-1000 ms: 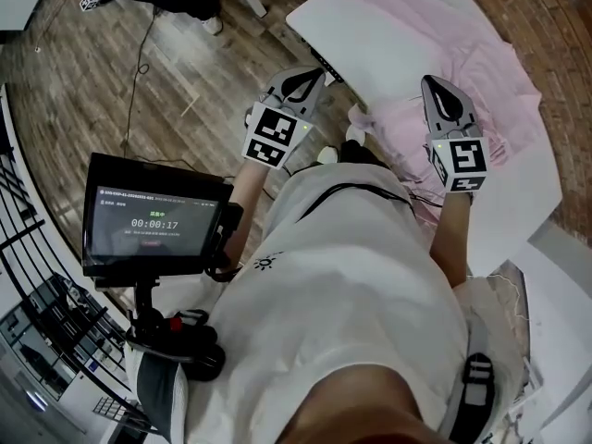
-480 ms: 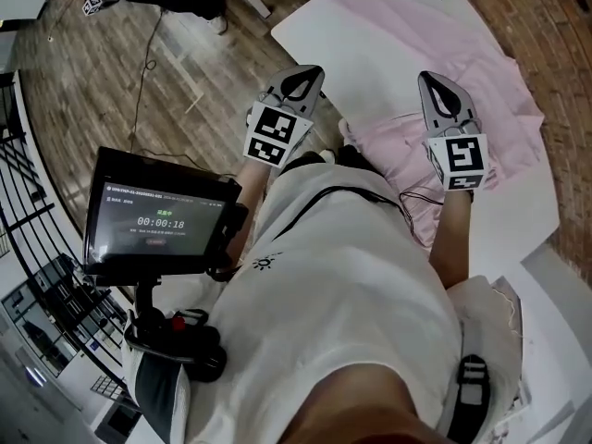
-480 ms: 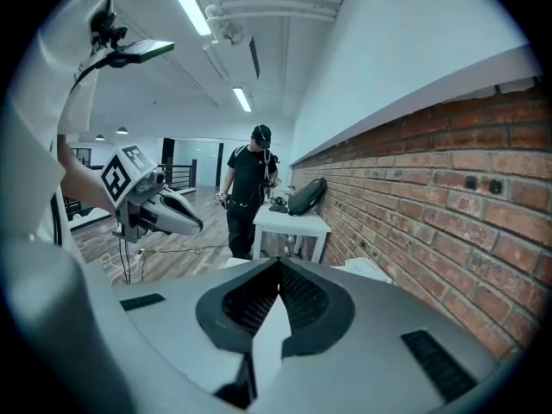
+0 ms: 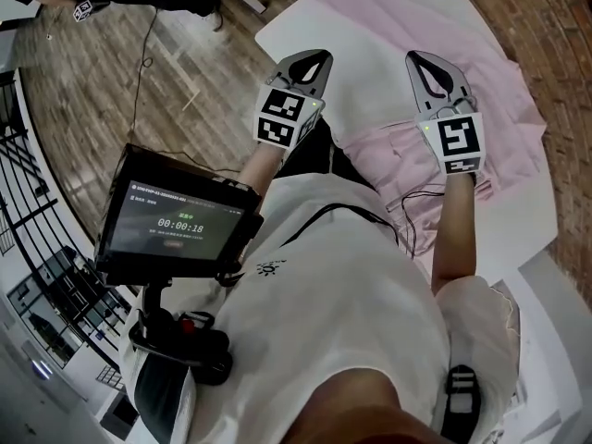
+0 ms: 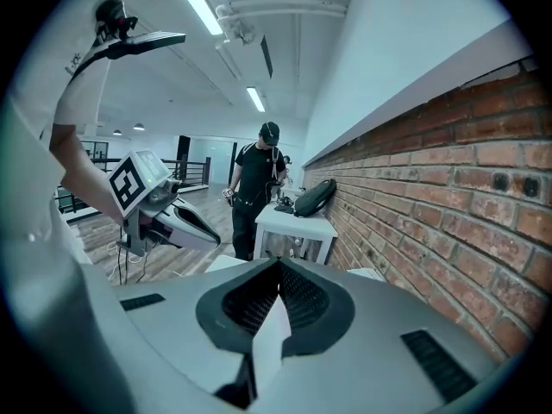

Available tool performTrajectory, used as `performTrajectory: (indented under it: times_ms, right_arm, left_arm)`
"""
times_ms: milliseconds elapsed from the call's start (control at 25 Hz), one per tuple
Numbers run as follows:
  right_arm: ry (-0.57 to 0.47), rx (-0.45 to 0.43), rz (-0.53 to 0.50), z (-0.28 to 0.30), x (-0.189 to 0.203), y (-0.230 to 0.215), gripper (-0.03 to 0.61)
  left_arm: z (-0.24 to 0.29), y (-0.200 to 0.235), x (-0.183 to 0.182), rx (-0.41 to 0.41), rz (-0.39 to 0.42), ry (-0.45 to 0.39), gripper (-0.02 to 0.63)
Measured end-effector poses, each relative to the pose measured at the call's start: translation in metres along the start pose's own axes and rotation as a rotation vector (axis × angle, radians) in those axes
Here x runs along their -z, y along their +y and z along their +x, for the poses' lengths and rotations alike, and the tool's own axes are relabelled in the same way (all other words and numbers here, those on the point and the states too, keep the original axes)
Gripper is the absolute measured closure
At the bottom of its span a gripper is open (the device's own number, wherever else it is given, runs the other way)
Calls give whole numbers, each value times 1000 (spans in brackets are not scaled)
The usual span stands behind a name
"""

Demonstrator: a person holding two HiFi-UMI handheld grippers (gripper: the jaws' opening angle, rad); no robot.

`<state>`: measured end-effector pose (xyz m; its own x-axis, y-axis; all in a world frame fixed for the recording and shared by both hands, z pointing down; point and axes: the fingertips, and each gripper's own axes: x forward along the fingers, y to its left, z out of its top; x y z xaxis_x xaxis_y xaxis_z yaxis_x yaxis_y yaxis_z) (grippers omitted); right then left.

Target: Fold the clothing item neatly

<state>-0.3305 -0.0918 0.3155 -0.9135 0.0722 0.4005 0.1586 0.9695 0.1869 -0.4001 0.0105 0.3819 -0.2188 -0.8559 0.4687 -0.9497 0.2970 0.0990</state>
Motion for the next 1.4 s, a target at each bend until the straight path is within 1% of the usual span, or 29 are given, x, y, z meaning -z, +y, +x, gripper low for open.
performTrajectory:
  times_ms: [200, 360, 440, 600, 720, 920, 1080, 1280, 1400]
  right_arm:
    - [25, -11, -41, 39, 1, -21, 574]
    - [42, -16, -74, 82, 3, -41, 574]
    - [48, -19, -88, 107, 4, -50, 574]
    - [69, -47, -81, 155, 14, -60, 574]
    - [96, -75, -83, 192, 24, -65, 574]
    - [139, -105, -73, 244, 37, -73, 574]
    - [170, -143, -64, 272, 52, -74, 574]
    - [190, -182, -56, 307, 68, -81, 574]
    - [197, -219, -60, 321, 74, -83, 574]
  left_arm:
    - [43, 39, -5, -49, -111, 4, 612]
    - [82, 77, 1, -96, -220, 7, 609]
    - [101, 92, 8, -107, -266, 18, 570]
    - [130, 110, 33, -122, -359, 64, 517]
    - [146, 123, 50, -146, -434, 91, 503]
    - [168, 138, 66, -136, -602, 110, 503]
    - [175, 146, 74, -143, -674, 136, 503]
    - [177, 149, 85, -115, -801, 165, 503]
    - [182, 148, 91, -87, -856, 175, 503]
